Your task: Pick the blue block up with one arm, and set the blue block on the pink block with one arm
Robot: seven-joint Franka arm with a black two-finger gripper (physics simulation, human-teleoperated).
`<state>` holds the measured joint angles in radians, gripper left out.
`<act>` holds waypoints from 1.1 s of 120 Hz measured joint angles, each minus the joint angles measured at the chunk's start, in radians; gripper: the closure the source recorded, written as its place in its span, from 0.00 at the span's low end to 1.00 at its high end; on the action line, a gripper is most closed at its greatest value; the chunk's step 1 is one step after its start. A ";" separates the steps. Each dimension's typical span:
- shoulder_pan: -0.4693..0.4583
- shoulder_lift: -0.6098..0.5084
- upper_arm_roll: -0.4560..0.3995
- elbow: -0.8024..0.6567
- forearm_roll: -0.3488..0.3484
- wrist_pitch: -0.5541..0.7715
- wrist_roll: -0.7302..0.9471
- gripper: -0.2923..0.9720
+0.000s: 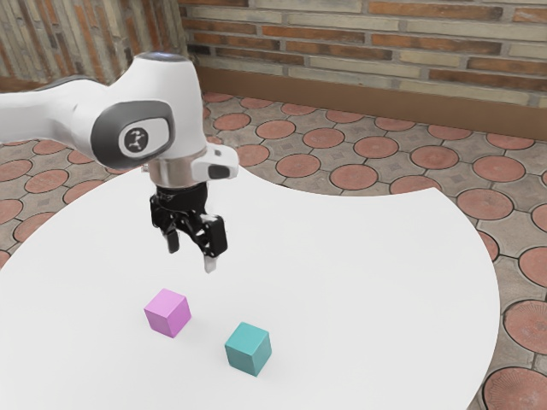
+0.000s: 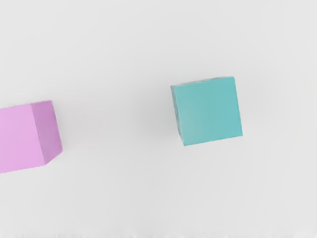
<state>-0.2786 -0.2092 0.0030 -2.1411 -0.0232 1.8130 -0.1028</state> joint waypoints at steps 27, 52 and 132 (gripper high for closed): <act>-0.004 0.063 -0.058 -0.155 -0.109 0.257 -0.186 0.25; -0.022 0.141 -0.060 -0.166 -0.133 0.372 -0.295 0.26; -0.059 0.270 -0.052 -0.160 -0.045 0.449 -0.331 0.28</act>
<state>-0.3371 0.0610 -0.0491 -2.3013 -0.0682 2.2622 -0.4336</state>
